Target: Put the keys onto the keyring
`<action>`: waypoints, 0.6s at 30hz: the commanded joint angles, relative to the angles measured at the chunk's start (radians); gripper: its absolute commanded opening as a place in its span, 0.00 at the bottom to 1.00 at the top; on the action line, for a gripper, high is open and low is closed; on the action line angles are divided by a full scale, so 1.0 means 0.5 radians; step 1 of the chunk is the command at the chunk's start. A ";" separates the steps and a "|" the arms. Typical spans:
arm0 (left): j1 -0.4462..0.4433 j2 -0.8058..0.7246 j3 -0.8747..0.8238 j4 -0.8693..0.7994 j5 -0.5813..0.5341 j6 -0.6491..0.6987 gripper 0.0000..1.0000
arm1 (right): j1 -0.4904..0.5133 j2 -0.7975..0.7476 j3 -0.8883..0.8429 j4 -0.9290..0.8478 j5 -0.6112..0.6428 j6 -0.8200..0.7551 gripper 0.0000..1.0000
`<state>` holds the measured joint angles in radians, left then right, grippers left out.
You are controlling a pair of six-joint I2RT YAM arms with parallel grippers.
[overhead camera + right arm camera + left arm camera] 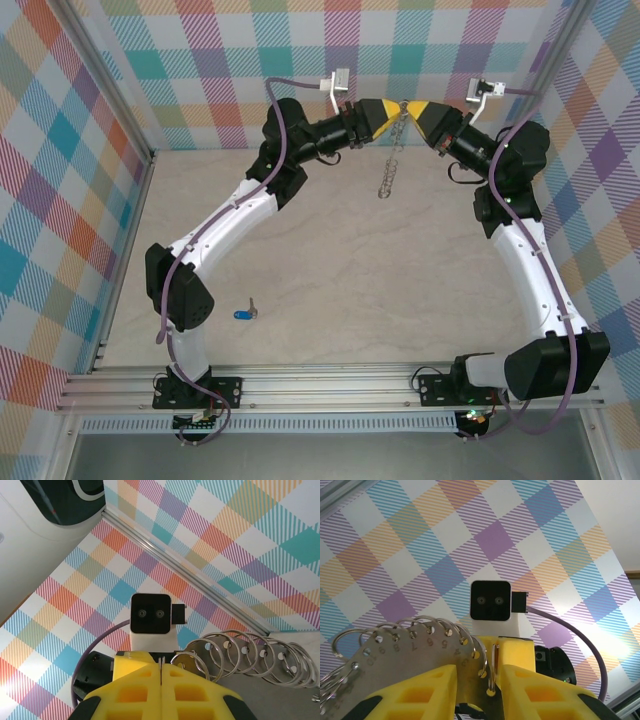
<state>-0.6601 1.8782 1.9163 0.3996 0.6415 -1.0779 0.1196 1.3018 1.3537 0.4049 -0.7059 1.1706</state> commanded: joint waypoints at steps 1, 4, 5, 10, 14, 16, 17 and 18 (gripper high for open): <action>-0.033 -0.084 -0.013 0.101 0.005 -0.011 0.28 | 0.022 0.016 0.028 0.085 0.035 -0.005 0.00; -0.036 -0.078 -0.007 0.100 0.005 -0.009 0.29 | 0.031 0.028 0.037 0.086 0.022 -0.003 0.00; -0.035 -0.078 -0.005 0.101 0.004 -0.010 0.29 | 0.034 0.031 0.038 0.087 0.017 -0.006 0.00; -0.035 -0.069 0.004 0.105 0.009 -0.010 0.28 | 0.046 0.037 0.045 0.077 0.012 -0.015 0.00; -0.034 -0.069 0.005 0.103 0.015 -0.010 0.23 | 0.046 0.035 0.042 0.072 0.023 -0.022 0.00; -0.036 -0.073 -0.003 0.106 0.010 -0.008 0.20 | 0.046 0.035 0.039 0.069 0.025 -0.025 0.00; -0.036 -0.075 -0.008 0.104 0.009 -0.007 0.18 | 0.046 0.034 0.037 0.068 0.025 -0.023 0.00; -0.035 -0.078 -0.010 0.103 0.009 -0.004 0.17 | 0.046 0.035 0.039 0.070 0.026 -0.023 0.00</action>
<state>-0.6609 1.8782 1.9152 0.4000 0.6411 -1.0809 0.1356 1.3231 1.3537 0.4026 -0.7063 1.1698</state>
